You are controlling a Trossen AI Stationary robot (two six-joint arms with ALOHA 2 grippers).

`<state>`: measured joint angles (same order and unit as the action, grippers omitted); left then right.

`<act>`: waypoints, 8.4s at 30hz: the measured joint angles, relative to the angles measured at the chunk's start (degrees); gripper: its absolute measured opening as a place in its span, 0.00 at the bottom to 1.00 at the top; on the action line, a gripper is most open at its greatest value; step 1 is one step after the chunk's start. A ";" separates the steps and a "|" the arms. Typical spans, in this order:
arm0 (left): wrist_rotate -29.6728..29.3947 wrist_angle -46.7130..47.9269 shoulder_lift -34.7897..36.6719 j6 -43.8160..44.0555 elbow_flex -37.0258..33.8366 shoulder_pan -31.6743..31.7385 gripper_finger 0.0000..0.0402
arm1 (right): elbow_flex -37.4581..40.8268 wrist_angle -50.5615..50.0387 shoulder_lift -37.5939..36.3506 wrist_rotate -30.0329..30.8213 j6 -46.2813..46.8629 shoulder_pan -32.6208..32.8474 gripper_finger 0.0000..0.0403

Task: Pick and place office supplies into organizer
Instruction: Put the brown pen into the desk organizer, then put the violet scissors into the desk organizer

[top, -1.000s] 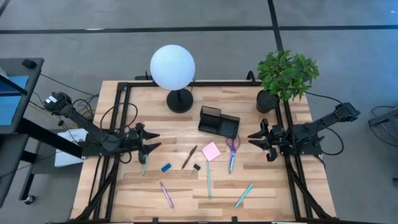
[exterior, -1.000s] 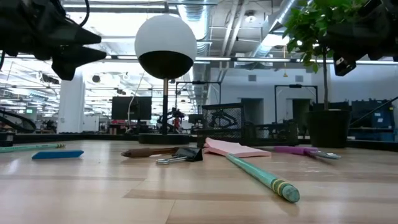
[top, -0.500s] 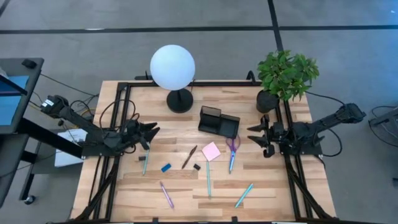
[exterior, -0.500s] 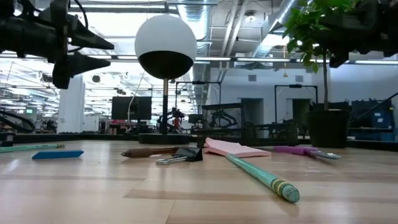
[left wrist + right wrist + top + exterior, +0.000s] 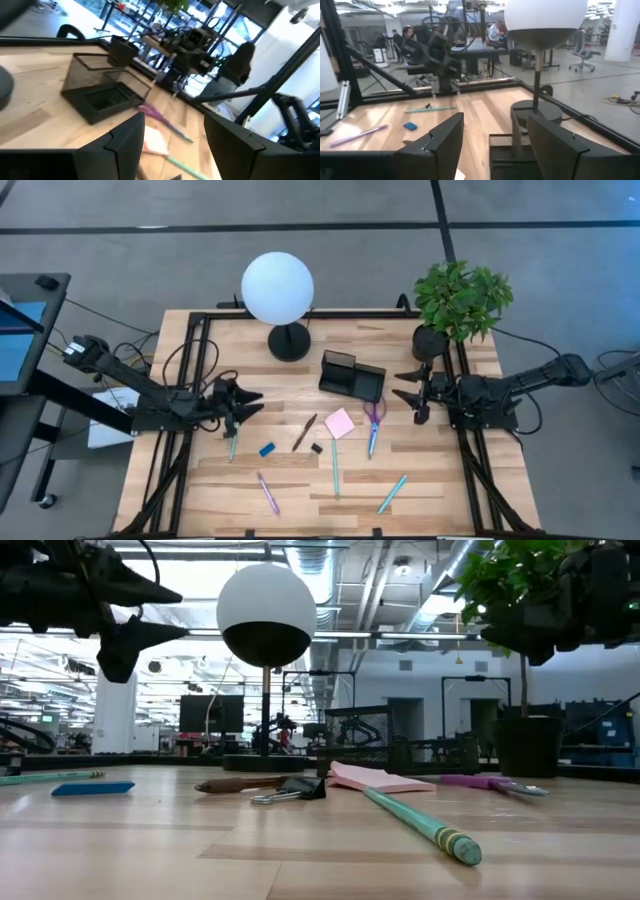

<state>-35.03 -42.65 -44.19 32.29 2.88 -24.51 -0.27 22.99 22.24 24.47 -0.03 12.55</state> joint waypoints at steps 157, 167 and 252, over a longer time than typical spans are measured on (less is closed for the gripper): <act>19.52 76.17 -60.97 7.79 68.04 30.06 0.29 | 0.01 -13.98 6.38 -3.54 18.08 -1.28 0.40; 18.53 72.44 -69.44 10.04 68.23 29.82 0.30 | 0.02 -14.81 6.74 -3.56 18.08 -1.30 0.39; 15.07 -2.96 -69.84 -31.76 58.07 34.16 0.30 | 0.02 -15.97 7.12 -3.41 20.04 -1.31 0.39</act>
<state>-19.97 -45.61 -114.04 0.54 60.95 9.65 -0.25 7.03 29.36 21.06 20.01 11.24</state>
